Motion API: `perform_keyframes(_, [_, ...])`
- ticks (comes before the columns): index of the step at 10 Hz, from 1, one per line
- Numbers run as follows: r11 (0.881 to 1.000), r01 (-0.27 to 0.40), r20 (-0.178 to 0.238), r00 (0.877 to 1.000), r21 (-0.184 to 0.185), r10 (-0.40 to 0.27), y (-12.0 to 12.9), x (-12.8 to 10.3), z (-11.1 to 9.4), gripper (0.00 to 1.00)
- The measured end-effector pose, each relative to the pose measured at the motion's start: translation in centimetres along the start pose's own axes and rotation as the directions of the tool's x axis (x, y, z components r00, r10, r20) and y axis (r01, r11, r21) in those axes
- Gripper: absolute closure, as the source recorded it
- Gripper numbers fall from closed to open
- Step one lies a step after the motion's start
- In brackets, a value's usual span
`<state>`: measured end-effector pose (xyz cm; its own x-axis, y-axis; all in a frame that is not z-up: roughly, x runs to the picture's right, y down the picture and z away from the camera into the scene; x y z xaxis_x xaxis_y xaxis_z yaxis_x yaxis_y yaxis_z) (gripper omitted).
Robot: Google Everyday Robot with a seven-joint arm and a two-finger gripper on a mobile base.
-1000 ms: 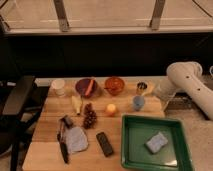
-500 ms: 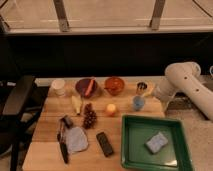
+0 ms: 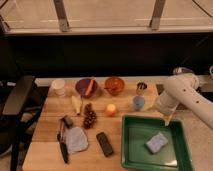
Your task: Place sponge in plastic cup
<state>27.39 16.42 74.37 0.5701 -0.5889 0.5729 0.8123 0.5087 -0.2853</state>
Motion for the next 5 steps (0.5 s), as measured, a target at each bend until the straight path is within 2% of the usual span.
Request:
perform_keyframes(2, [0.999, -0.037, 0.021, 0.999, -0.011, 0.037, 1.2, -0.9, 0.6, 0.27])
perform_keyframes(5, [0.997, -0.082, 0.086, 0.993, -0.013, 0.083, 3.6, -2.8, 1.5, 0.27])
